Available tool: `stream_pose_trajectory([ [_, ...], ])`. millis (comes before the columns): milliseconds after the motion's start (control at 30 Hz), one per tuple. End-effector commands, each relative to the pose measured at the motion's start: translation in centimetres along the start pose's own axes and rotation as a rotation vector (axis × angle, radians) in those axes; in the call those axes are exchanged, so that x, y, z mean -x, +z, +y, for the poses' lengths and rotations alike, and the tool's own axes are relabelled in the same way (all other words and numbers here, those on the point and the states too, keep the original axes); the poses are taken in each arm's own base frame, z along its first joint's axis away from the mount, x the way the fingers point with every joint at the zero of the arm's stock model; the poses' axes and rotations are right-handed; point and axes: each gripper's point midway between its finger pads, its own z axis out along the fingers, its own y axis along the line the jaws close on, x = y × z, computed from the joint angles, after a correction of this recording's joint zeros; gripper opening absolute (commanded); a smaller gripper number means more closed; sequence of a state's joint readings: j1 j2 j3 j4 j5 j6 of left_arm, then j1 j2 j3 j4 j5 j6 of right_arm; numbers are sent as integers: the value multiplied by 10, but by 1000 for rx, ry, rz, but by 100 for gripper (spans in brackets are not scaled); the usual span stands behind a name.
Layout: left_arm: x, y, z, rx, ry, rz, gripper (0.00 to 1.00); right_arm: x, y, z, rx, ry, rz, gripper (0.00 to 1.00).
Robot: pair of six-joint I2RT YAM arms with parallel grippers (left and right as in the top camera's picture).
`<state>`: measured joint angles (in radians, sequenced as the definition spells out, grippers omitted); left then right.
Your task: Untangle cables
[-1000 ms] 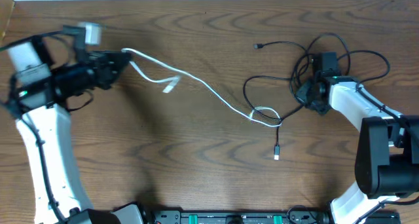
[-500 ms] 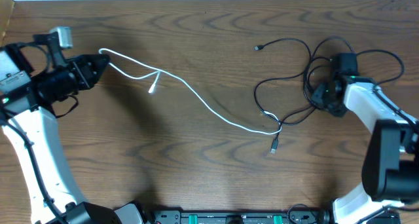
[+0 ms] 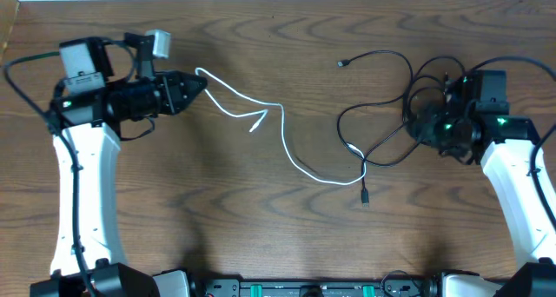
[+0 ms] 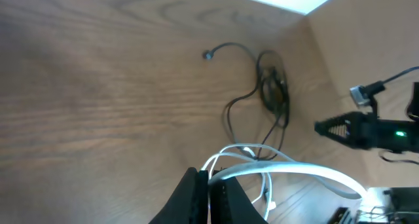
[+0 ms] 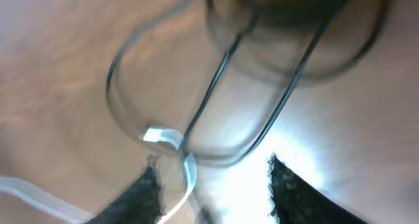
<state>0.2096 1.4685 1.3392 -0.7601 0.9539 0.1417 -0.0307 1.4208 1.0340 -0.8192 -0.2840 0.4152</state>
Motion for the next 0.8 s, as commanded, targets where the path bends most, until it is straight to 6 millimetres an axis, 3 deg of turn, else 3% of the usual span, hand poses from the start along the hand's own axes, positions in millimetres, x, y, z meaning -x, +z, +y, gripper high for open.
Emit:
stream_pose_trajectory([
  [0,-4,10,6,48,-2,34,8,-38,6,29,125,165,177,49],
  [133,-7,17,0,33,10,51,8,-73,20,38,78,283,288,51],
  [233,-7,18,-2,29,13,55,8,-92,30,50,64,341,322,70],
  [367,-9,18,-2,29,8,59,8,-115,46,59,29,414,333,72],
  [533,-12,18,-3,28,-6,71,8,-142,67,53,-31,556,334,76],
  [767,-15,18,-3,28,-18,82,8,-151,92,56,43,619,291,73],
])
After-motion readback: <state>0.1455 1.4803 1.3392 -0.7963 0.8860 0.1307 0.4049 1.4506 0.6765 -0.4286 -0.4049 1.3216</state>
